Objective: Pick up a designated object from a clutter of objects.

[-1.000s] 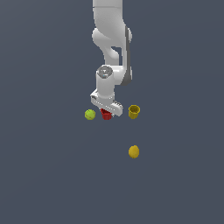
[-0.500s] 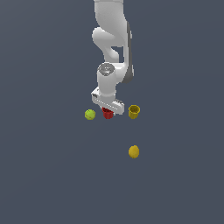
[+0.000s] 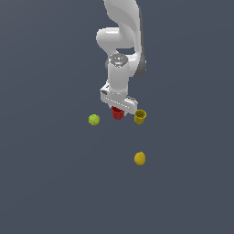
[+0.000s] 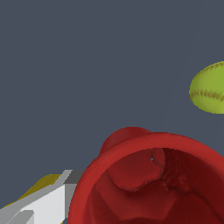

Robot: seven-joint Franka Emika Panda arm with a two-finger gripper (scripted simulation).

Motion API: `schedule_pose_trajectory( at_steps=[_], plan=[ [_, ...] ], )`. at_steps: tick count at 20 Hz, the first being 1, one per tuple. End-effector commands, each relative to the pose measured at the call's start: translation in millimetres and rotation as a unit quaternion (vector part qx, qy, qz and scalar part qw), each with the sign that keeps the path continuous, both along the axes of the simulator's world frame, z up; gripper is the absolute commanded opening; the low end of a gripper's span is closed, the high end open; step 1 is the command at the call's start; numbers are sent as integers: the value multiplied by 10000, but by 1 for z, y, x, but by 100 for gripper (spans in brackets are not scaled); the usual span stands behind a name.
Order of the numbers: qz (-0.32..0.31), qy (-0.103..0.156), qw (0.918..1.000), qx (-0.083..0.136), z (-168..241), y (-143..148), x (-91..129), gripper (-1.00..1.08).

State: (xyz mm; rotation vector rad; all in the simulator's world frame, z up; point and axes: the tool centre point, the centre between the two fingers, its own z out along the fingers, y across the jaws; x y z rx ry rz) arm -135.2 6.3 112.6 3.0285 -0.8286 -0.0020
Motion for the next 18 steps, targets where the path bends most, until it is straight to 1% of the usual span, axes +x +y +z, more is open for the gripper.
schedule_pose_trajectory(
  at_steps=[1,18],
  plan=[
    [0,-8,10000,-7,19,11,2,-100],
    [5,-8,10000,-8,160,92,15,-100]
  ],
)
